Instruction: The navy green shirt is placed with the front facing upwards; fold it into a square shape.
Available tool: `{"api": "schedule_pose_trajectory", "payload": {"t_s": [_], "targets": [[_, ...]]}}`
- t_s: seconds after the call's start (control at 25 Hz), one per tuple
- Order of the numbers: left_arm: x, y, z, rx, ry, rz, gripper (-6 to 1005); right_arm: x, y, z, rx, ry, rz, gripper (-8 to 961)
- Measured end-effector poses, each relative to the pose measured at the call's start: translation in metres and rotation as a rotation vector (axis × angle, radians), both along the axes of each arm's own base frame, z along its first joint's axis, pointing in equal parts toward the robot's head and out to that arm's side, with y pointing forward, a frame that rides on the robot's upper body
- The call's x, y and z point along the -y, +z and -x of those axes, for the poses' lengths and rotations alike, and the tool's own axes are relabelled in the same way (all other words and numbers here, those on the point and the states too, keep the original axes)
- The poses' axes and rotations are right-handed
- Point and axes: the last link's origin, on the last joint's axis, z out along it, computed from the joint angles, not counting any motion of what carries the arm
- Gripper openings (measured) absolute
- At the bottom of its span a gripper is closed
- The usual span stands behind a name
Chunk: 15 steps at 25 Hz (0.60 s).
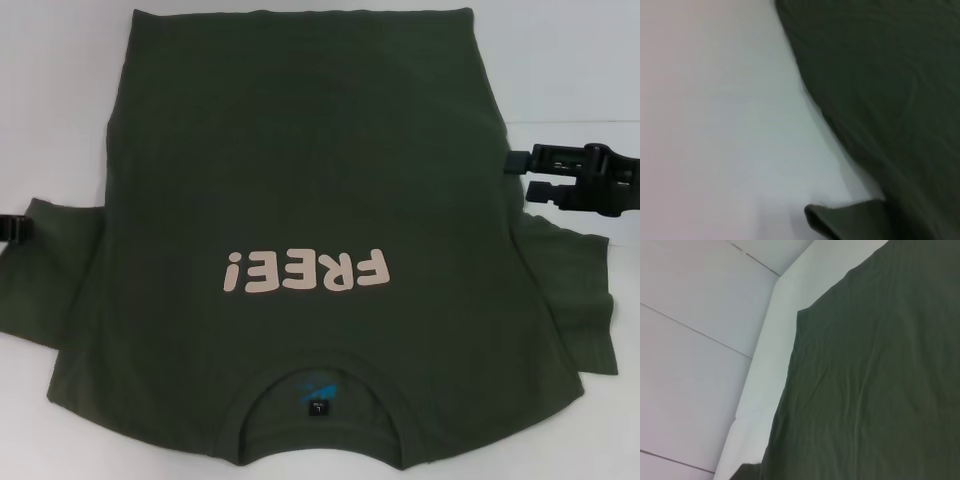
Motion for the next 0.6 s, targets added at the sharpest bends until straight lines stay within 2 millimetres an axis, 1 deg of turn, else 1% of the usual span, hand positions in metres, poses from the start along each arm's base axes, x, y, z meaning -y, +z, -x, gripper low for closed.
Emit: {"api": "schedule_pose_trajectory", "payload": {"t_s": [0.2,0.4,0.6], "targets": [[-0.011,0.008,-0.010,-0.095,-0.013,0.031,2,0.001,0.000,-0.001,-0.001,-0.004,0.001,808],[-0.016,0.017,-0.015,-0.172,-0.004,0.035,1,0.001,0.000,-0.001,0.001,-0.006,0.003,808],[-0.019,0.024,-0.017,-0.206,0.005,0.027,1,0.001,0.001,-0.002,0.004,-0.007,0.002,808]]}}
